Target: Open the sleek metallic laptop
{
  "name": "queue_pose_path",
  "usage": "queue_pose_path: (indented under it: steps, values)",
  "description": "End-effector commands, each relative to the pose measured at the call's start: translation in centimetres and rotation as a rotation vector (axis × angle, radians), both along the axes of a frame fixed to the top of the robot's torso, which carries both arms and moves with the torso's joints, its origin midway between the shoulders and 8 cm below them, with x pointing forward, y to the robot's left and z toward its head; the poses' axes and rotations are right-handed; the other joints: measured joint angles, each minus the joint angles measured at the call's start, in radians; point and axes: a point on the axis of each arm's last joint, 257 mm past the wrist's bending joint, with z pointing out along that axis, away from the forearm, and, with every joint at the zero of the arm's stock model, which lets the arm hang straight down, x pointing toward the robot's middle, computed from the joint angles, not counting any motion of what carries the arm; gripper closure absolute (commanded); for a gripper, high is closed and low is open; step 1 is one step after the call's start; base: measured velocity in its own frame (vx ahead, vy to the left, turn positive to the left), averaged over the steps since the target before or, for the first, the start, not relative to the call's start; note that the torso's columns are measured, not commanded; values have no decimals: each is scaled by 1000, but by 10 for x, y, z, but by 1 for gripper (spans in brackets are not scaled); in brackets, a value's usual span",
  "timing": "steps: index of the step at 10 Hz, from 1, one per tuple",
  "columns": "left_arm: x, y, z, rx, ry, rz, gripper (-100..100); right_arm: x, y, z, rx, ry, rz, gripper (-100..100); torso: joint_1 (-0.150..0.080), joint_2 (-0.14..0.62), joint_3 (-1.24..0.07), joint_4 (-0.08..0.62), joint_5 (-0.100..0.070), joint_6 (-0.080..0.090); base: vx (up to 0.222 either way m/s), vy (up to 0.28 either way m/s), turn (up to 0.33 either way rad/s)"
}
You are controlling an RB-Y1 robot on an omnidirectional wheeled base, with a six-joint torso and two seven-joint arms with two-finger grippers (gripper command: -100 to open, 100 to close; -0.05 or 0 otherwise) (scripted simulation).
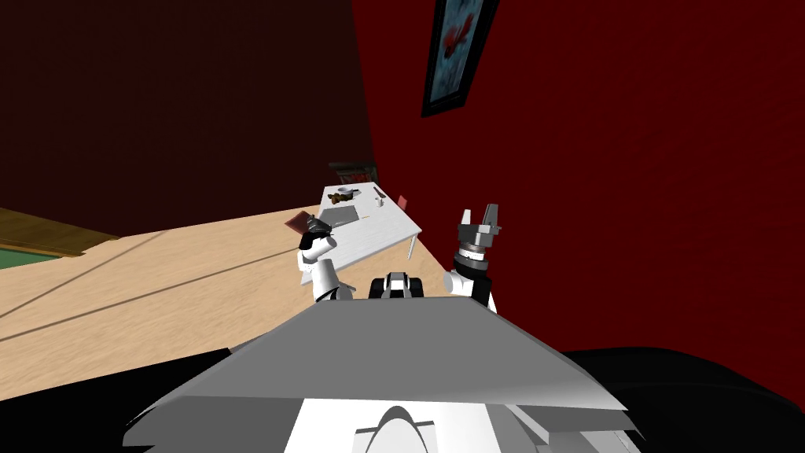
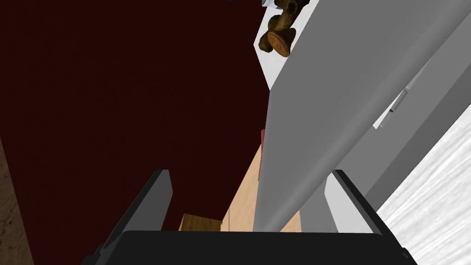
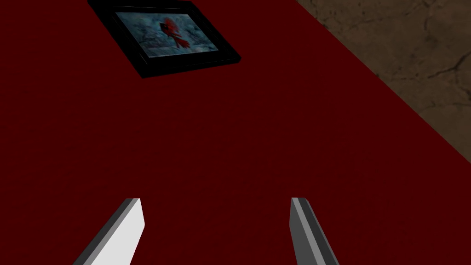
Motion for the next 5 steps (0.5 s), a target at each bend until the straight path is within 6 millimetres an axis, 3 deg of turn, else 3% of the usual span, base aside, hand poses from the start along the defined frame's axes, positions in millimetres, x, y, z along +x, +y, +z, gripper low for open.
queue_pose_path:
  steps: [1,5]
  values:
    - [0,0,-2,-2,3,0,0,0,0,0,0,0,0,0,0,0,0,0,0,0,0,0,0]
    - [-1,0,-5,-5,8,0,0,0,0,0,0,0,0,0,0,0,0,-1,1,0,0,0,0]
